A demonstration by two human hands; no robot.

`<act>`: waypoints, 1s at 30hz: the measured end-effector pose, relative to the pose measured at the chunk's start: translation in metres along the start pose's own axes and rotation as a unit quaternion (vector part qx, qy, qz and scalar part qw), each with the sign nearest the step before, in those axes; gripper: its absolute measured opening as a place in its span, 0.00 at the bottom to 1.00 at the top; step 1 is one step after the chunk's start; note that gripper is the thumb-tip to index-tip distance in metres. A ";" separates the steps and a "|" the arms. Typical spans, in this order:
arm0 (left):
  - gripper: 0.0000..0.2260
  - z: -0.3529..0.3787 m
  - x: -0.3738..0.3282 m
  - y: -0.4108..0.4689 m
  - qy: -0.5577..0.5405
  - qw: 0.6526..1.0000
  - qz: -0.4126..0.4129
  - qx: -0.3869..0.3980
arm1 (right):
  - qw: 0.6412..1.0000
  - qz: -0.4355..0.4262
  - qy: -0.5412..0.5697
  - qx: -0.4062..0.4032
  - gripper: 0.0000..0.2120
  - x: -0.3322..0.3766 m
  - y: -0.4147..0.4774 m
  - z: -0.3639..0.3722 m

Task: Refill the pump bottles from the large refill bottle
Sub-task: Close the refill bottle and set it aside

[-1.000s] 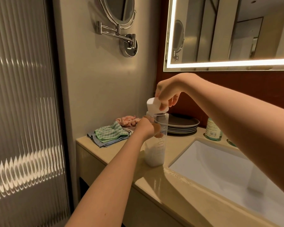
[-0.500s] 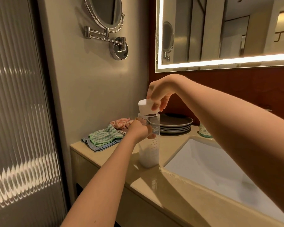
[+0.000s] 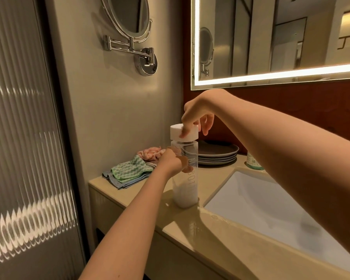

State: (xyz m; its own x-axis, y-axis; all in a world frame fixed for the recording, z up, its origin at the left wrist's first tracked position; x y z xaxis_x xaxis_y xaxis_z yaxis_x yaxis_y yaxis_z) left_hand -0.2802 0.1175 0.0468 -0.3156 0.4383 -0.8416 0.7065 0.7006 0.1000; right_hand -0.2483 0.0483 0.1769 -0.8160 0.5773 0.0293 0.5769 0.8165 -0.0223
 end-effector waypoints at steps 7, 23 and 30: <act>0.19 0.000 -0.008 -0.003 0.069 0.997 0.029 -0.005 | 0.999 -0.048 0.006 -0.017 0.31 0.013 -0.002 0.001; 0.31 -0.003 0.005 0.001 -0.003 0.999 -0.016 -0.043 | 0.993 -0.038 0.109 -0.027 0.25 0.007 0.011 0.013; 0.18 0.000 0.000 0.003 -0.022 1.000 0.011 -0.007 | 0.997 0.003 0.072 0.006 0.21 -0.009 0.000 0.001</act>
State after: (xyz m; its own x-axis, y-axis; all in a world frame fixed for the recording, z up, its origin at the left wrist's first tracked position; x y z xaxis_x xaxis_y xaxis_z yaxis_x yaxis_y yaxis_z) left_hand -0.2779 0.1192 0.0471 -0.2725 0.4286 -0.8615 0.7037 0.6994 0.1253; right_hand -0.2412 0.0427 0.1757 -0.7977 0.5777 0.1728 0.5813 0.8129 -0.0344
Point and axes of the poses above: each hand's wrist, its own y-axis towards the middle knuckle, its own z-axis out of the palm, x = y × z, the point moved 7 cm from there along y, towards the middle knuckle, and after that the axes turned 4 degrees about -x, right-handed, at the moved point
